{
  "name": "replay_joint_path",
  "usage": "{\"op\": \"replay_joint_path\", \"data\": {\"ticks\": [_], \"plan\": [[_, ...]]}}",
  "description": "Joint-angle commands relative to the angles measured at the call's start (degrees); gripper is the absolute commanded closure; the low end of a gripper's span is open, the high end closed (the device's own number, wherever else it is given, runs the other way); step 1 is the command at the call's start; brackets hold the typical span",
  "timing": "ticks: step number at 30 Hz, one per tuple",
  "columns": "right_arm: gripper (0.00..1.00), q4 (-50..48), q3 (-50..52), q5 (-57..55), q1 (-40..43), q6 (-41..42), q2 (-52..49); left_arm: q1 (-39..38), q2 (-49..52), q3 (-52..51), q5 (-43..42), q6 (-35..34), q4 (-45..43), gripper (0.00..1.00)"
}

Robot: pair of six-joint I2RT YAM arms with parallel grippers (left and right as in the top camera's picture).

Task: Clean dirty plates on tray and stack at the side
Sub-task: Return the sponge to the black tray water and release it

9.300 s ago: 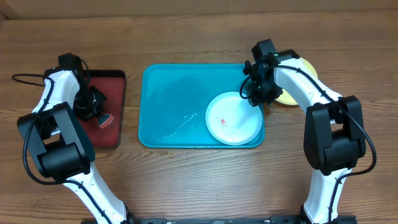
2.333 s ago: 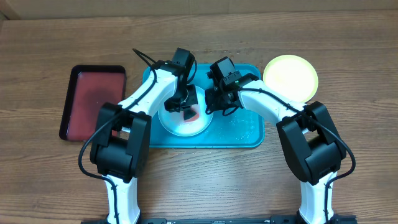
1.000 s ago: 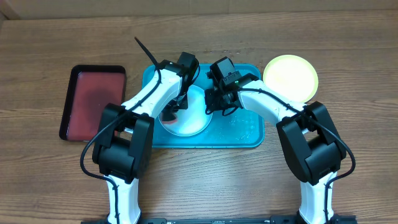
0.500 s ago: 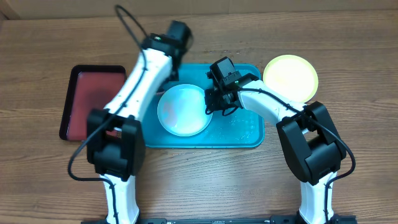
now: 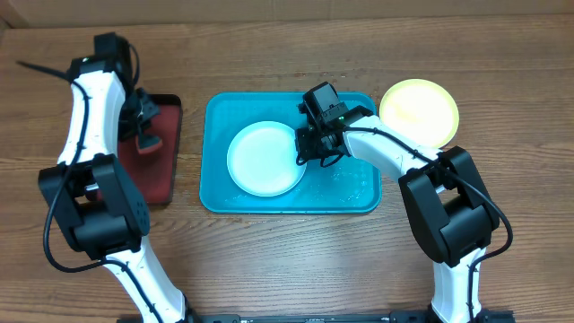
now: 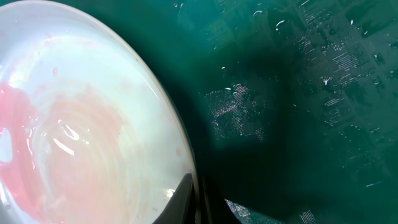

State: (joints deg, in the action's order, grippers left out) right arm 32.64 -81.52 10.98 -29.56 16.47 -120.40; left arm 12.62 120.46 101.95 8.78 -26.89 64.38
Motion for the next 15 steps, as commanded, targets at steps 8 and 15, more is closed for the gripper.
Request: {"op": "replay_joint_path", "data": {"ticks": [8,15], "plan": [[0.96,0.6,1.2,-2.6,0.4,0.0,-0.2,1.3,0.2,-8.7,-4.5,2.7,-9.2,0.95],[0.96,0.6,1.2,-2.6,0.4,0.0,-0.2,2.4,0.2,-9.3,-2.2,2.7,-9.8,0.81]]}}
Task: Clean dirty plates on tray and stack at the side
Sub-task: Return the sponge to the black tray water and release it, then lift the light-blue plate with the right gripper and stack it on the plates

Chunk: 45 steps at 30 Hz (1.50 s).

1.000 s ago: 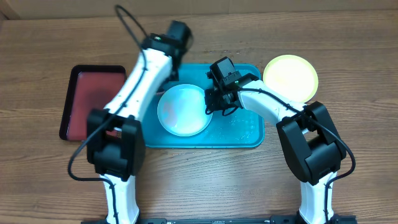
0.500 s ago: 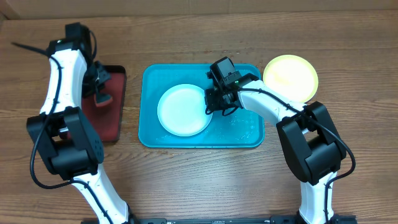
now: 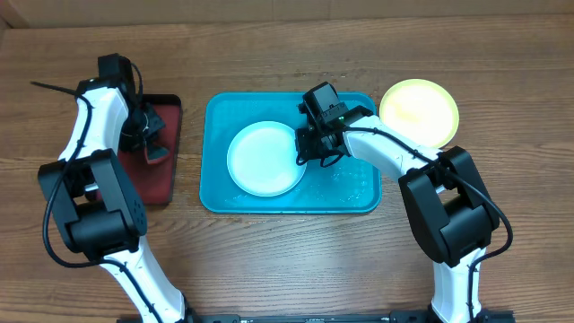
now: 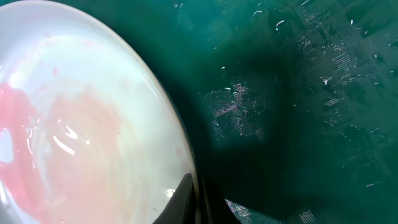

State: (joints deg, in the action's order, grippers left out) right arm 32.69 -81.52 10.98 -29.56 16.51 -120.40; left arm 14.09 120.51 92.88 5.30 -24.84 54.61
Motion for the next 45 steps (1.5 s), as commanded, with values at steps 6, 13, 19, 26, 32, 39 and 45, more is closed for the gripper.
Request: {"op": "replay_joint_path", "data": {"ticks": [6,13,19,26,32,39,45], "plan": [[0.96,0.5,1.2,-2.6,0.4,0.0,-0.2,1.4,0.1,-0.2,1.1,0.7,-0.1,0.38],[0.96,1.4,0.2,-2.3,0.4,0.0,0.3,1.4,0.1,0.7,1.0,0.6,2.0,0.33],[0.96,4.2,-3.1,-2.4,0.4,0.0,5.2,1.4,0.1,1.5,0.6,0.6,2.8,0.28],[0.96,7.2,-3.1,-10.0,0.3,0.0,14.0,1.4,0.1,1.5,0.7,0.6,3.0,0.0],[0.96,9.4,-3.3,-23.2,-0.3,-4.4,19.4,1.4,0.1,1.5,0.6,0.6,3.0,0.0],[0.96,10.1,-3.3,-49.6,-6.3,-17.0,20.7,1.4,0.1,1.5,0.6,0.6,3.0,0.0],[0.96,7.4,-3.3,-71.4,-12.8,-26.5,20.7,1.4,0.1,1.5,0.6,0.6,3.0,0.0]]}}
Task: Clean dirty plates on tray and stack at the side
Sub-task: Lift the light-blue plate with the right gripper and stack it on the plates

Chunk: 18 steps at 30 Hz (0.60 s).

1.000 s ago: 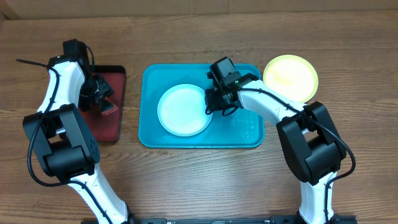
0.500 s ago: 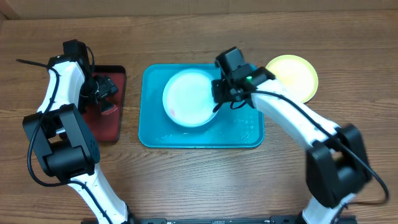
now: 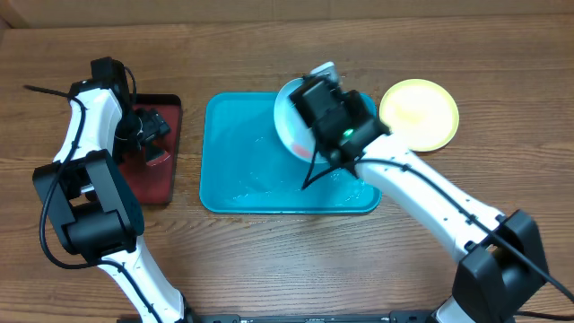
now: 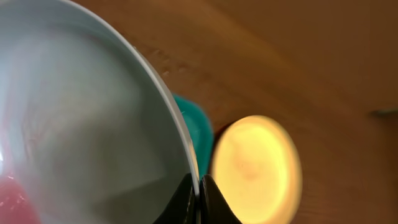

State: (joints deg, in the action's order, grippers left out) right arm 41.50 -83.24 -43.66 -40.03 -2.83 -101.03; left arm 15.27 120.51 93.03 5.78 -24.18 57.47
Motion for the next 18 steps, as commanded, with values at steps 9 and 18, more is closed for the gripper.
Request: {"op": "replay_joint_path", "data": {"ticks": [9,18], "plan": [[0.96,-10.1,-1.6,-31.6,-11.1,-24.8,1.4,0.1,0.1,1.3,0.2,0.0,0.1,0.0],[0.96,-11.6,-1.6,-34.9,-13.3,-27.4,1.4,0.1,0.1,1.3,0.2,0.0,0.1,0.0]]}}
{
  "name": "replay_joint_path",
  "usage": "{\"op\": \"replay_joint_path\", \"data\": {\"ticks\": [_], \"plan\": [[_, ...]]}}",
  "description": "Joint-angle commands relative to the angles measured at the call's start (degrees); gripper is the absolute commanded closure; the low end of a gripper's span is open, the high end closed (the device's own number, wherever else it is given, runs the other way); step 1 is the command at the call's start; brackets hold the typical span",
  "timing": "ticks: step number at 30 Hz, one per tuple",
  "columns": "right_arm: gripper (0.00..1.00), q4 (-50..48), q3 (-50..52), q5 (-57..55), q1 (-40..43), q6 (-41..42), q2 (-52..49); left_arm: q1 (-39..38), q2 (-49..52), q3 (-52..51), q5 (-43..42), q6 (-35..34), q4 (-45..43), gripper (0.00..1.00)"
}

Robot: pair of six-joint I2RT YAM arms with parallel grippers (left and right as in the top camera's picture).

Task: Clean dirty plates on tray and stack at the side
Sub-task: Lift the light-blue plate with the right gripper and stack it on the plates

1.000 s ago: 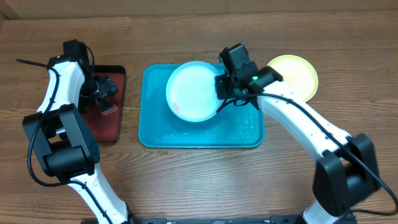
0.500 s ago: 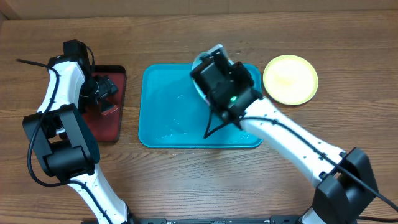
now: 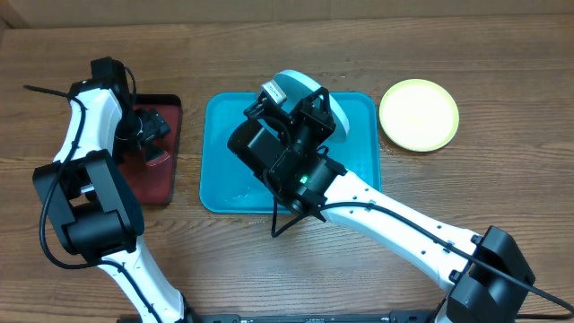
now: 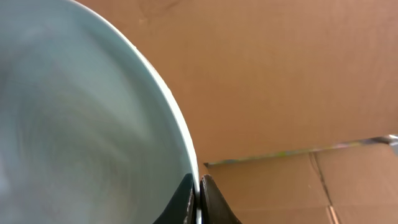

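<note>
My right gripper is shut on the rim of a white plate, which fills the left of the right wrist view, tilted on edge before a cardboard wall. Overhead, the right arm is raised high over the teal tray. Only the plate's back edge shows past my right gripper. No plate lies in the tray. A yellow plate rests on the table to the tray's right. My left gripper hovers over a dark red tray; its jaws cannot be made out.
The wooden table surrounds both trays. A small reddish object lies on the dark red tray under the left gripper. Wet streaks show on the teal tray's floor. A cardboard wall stands behind the table.
The right arm holds the white plate further left and nearer the camera, over the tray's back middle instead of its back right. The wrist view now faces the cardboard wall. The left arm is unchanged.
First the white plate, smeared pink, lay in the teal tray with my right gripper shut on its right rim, and stayed so. The left gripper shifted slightly over the dark red tray. Later the plate was up and tilted near the yellow plate, and now higher over the tray.
</note>
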State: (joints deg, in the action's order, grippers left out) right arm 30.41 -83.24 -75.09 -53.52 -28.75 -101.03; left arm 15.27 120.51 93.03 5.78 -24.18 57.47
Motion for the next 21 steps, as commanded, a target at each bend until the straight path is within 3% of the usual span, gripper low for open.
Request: {"op": "replay_joint_path", "data": {"ticks": [1,4,8,11,14,21], "plan": [[0.96,-0.5,-1.6,-3.5,0.2,-1.5,1.4,0.1,0.1,1.3,0.2,0.0,0.1,0.0],[0.96,-0.5,-1.6,-2.4,0.3,-1.1,1.4,0.2,0.1,1.3,0.2,0.0,0.1,0.0],[0.96,0.2,-1.6,3.7,1.5,5.9,1.4,0.2,0.1,1.3,0.2,0.0,0.1,0.0],[0.96,4.8,-1.4,17.7,4.0,13.7,1.2,0.2,0.1,1.3,0.2,0.0,0.1,0.0],[0.96,7.9,-1.0,34.3,8.6,15.8,0.3,0.2,0.1,1.3,0.2,0.0,0.1,0.0],[0.96,13.0,-1.0,50.1,25.2,41.7,-0.6,0.1,0.1,1.3,0.2,0.0,0.1,0.0]]}}
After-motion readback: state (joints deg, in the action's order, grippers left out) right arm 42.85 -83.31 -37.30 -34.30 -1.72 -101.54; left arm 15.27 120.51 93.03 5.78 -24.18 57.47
